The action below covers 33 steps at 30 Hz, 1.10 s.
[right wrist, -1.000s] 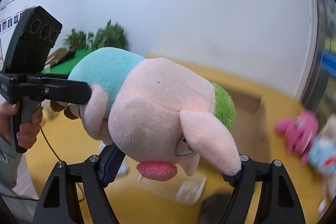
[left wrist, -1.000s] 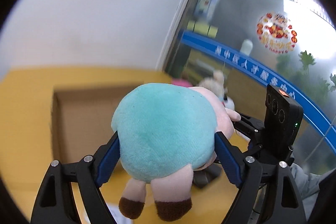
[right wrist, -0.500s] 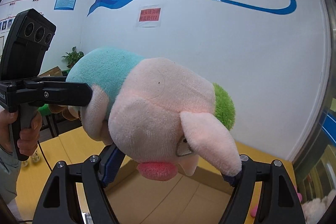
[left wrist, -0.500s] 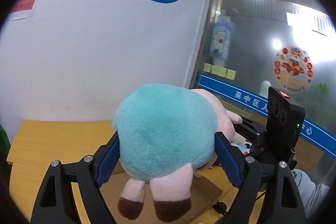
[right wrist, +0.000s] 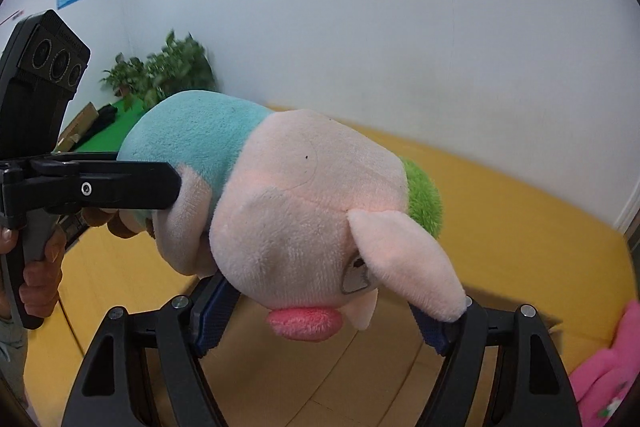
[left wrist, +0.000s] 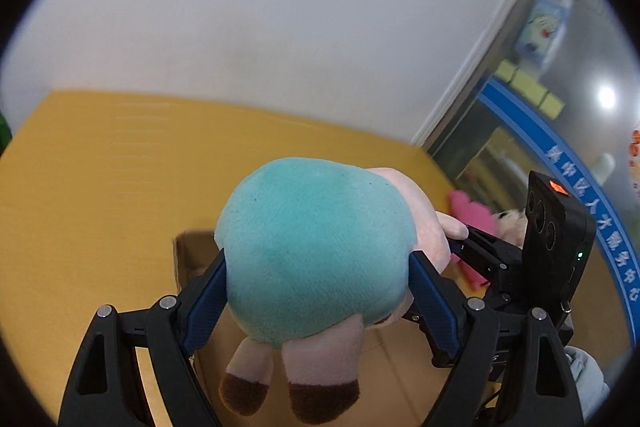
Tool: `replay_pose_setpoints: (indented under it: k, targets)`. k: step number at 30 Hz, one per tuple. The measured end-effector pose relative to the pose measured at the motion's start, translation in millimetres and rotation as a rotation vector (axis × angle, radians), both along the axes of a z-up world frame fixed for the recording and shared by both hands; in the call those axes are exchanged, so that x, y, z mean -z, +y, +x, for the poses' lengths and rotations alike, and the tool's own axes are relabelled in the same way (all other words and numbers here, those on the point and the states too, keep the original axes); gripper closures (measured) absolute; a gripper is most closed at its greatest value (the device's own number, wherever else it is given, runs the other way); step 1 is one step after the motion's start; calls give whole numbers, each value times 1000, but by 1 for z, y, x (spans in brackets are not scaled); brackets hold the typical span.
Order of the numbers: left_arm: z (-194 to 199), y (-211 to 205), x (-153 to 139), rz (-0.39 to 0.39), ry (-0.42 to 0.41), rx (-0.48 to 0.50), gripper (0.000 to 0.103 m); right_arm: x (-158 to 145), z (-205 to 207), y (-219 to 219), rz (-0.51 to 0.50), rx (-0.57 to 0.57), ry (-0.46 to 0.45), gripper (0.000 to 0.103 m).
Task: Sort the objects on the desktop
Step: 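Carry the pig plush with the left gripper and drop it into the cardboard box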
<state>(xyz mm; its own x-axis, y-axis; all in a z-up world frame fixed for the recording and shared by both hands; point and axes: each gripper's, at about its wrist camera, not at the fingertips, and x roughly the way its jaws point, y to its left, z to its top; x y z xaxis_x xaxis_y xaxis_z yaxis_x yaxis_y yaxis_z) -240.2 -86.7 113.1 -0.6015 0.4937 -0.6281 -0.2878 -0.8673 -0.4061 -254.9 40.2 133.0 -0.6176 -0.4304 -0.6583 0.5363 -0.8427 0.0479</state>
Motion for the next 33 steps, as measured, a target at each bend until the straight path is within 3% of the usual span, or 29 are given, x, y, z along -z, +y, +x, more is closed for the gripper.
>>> replay_pose_setpoints:
  k: [4, 5, 6, 8, 10, 13, 19, 21, 23, 26, 29, 33]
  targets:
    - [-26, 6, 50, -39, -160, -56, 18, 69, -37, -4, -2, 8, -142, 30]
    - [-31, 9, 60, -59, -189, -59, 18, 84, -45, -6, -4, 17, -180, 34]
    - [-34, 13, 65, -80, -210, -61, 18, 97, -51, -8, -6, 23, -209, 45]
    - [-40, 18, 78, -116, -248, -65, 18, 122, -58, -14, 19, 48, -259, 46]
    - [-44, 20, 86, -122, -288, -83, 17, 132, -64, -19, 50, 52, -281, 46]
    - [-44, 24, 79, -125, -271, -101, 15, 146, -68, -23, 41, 65, -299, 46]
    - [-25, -12, 41, -100, -156, -197, 15, 136, -65, -32, -46, 18, -323, 41]
    - [-17, -23, 26, -105, -121, -214, 15, 130, -61, -34, -12, 24, -323, 40]
    - [-2, -28, 13, -129, -84, -212, 15, 122, -52, -35, -8, 18, -310, 31]
    - [27, -36, 0, -135, -31, -164, 15, 89, -33, -14, -50, 28, -270, 12]
    - [63, -26, -7, -154, 4, -74, 15, 57, -2, 11, -41, 19, -251, 4]
    - [110, -4, 1, -182, 10, 32, 15, 28, 56, 46, 67, 27, -241, 0]
